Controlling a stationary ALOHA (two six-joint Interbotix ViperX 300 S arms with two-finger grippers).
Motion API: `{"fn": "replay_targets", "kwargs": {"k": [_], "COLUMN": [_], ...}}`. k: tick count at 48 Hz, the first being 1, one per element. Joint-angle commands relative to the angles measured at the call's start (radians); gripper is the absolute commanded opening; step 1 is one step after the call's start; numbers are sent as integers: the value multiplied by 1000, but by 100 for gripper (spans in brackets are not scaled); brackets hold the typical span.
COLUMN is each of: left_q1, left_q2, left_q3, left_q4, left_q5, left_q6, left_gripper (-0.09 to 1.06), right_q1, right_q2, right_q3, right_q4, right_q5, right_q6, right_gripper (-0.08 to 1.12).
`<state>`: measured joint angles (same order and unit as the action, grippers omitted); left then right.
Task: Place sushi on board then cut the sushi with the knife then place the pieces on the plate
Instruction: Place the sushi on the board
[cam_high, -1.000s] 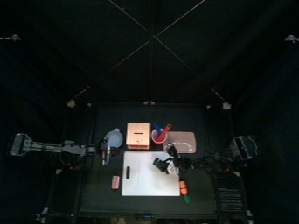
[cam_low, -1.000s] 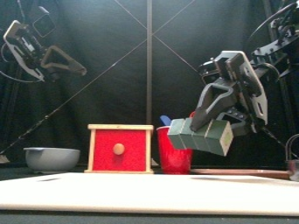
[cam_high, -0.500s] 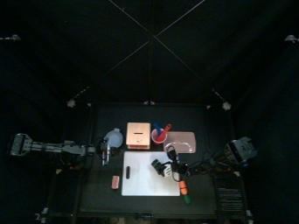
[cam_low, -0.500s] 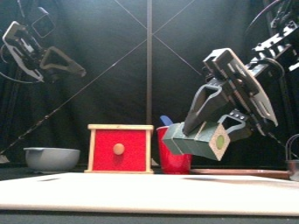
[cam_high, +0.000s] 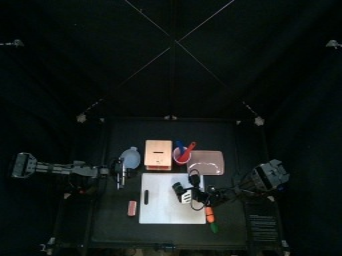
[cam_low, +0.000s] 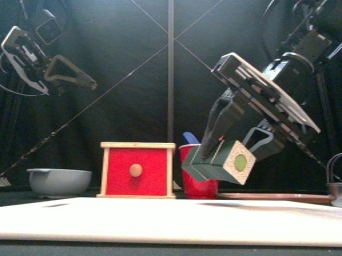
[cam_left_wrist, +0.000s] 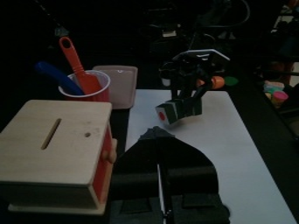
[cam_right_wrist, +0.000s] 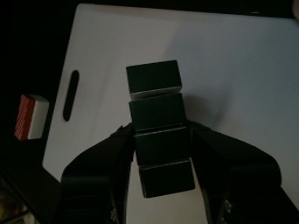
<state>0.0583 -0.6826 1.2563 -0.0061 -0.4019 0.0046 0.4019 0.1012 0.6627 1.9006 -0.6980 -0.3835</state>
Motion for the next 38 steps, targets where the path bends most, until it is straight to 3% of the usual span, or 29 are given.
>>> {"fn": "replay_targets", "kwargs": {"k": [1, 18, 38], "left_q1": [3, 3, 8], "left_q2": [2, 2, 2], "left_q3": [-11, -3, -2], "left_q4": [3, 3, 5], "left_q5": [-3, -3, 14], "left_q6": [2, 2, 3], "left_gripper": [0, 0, 0], "right_q1": [12, 18, 20], "right_q2": [-12, 81, 153], "right_q3": [-54, -173, -268], "right_q4": [80, 193, 209], "right_q5": [-43, -112, -198], "right_q6": [-46, -71, -72], "right_gripper": [66, 66, 67]}}
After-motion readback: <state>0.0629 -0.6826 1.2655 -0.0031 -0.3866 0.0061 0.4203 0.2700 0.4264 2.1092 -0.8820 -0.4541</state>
